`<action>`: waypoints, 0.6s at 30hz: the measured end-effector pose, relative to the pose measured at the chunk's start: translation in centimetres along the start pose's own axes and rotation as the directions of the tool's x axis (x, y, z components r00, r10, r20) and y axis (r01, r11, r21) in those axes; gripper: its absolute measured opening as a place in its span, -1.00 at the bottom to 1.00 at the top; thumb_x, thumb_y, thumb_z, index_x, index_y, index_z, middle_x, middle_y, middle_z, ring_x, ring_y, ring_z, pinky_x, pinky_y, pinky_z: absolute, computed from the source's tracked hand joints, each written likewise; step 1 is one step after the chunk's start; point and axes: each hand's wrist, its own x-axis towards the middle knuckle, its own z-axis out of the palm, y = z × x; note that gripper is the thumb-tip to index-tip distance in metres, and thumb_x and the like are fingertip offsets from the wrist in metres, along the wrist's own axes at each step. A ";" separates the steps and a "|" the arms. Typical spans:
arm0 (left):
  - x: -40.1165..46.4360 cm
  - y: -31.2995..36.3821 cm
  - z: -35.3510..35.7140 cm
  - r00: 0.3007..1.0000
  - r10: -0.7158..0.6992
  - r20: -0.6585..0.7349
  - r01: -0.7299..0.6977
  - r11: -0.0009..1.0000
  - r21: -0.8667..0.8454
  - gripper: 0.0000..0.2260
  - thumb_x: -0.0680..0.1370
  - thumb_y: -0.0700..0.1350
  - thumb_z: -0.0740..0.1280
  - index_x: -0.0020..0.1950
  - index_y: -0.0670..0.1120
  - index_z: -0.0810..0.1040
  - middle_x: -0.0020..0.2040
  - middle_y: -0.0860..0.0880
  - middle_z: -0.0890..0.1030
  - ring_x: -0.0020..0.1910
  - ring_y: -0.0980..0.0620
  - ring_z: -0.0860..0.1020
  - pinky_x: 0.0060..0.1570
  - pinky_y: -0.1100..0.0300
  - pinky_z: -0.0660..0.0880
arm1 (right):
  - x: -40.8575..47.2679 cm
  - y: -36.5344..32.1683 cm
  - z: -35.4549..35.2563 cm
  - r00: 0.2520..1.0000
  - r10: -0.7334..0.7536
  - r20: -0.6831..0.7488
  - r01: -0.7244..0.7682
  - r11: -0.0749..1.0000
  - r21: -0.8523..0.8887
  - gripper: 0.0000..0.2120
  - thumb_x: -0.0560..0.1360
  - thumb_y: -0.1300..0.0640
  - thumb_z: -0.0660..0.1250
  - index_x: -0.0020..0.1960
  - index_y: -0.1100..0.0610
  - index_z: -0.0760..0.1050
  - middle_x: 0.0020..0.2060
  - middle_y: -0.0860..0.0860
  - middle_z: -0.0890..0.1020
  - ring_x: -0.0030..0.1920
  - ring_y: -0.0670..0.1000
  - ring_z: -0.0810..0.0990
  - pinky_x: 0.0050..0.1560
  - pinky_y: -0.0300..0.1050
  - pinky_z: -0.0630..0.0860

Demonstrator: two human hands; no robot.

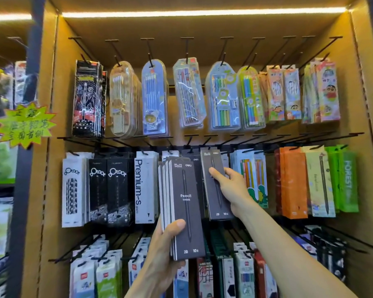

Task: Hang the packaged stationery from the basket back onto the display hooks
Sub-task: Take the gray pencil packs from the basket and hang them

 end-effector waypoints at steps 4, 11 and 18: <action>0.7 -0.2 -0.6 1.000 0.004 -0.018 -0.003 1.000 0.021 -0.17 0.12 0.06 0.59 0.38 -0.05 0.52 0.06 -0.21 0.74 -0.15 -0.15 0.73 -0.27 -0.02 0.65 | 3.2 2.3 0.9 0.998 0.051 -0.036 -0.052 0.998 -0.039 -0.75 0.60 -0.01 0.40 0.19 0.10 0.61 0.07 0.08 0.71 0.03 0.09 0.69 0.08 0.07 0.66; 1.2 -0.3 -0.9 1.000 -0.004 0.000 0.004 0.998 0.067 -0.17 0.17 0.07 0.60 0.42 0.00 0.48 0.17 -0.26 0.70 -0.04 -0.21 0.71 -0.15 -0.05 0.63 | 6.5 5.6 2.1 0.979 0.170 -0.116 -0.192 0.957 -0.218 -0.41 0.63 -0.09 0.32 0.55 0.18 0.34 0.45 0.17 0.49 0.41 0.22 0.48 0.44 0.16 0.41; 1.2 -1.1 -0.3 1.000 0.002 -0.015 0.000 0.996 0.091 -0.20 0.18 0.07 0.59 0.41 -0.01 0.50 0.11 -0.23 0.72 -0.15 -0.15 0.71 -0.39 0.05 0.62 | -7.2 4.9 0.7 0.996 0.085 0.032 -0.086 0.996 0.027 -0.66 0.59 -0.16 0.35 0.14 0.09 0.65 0.01 0.07 0.74 -0.01 0.07 0.70 0.11 0.06 0.62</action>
